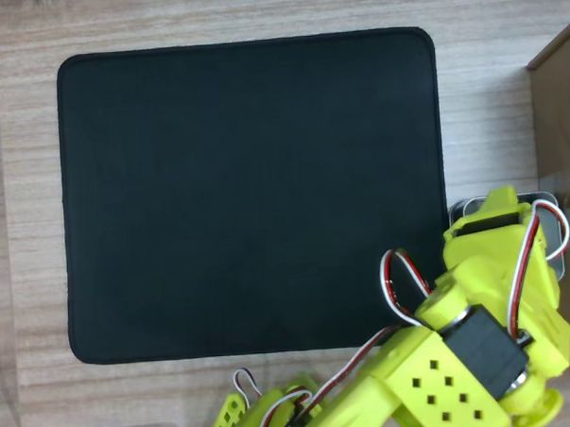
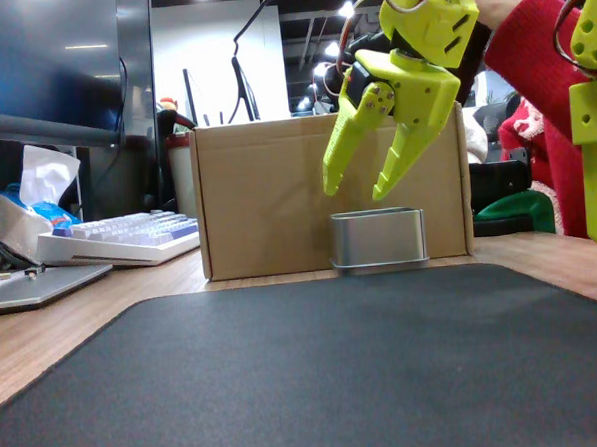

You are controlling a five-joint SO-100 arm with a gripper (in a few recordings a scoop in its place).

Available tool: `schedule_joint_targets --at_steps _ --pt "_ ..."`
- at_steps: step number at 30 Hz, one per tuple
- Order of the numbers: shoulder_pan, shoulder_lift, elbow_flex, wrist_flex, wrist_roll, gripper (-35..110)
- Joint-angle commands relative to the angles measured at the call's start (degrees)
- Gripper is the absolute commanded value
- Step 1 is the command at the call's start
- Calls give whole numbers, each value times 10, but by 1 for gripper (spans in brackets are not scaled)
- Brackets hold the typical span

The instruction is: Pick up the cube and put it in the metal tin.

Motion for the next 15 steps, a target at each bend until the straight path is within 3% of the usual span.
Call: schedule_joint_targets --at_steps 1,2,3,6,15 --pt "9 24 10 -2 -3 25" --pt "9 25 12 -3 -1 36" --pt "8 25 11 -3 10 36" --pt "6 52 12 -22 107 32" --pt "-55 224 112 -88 275 22"
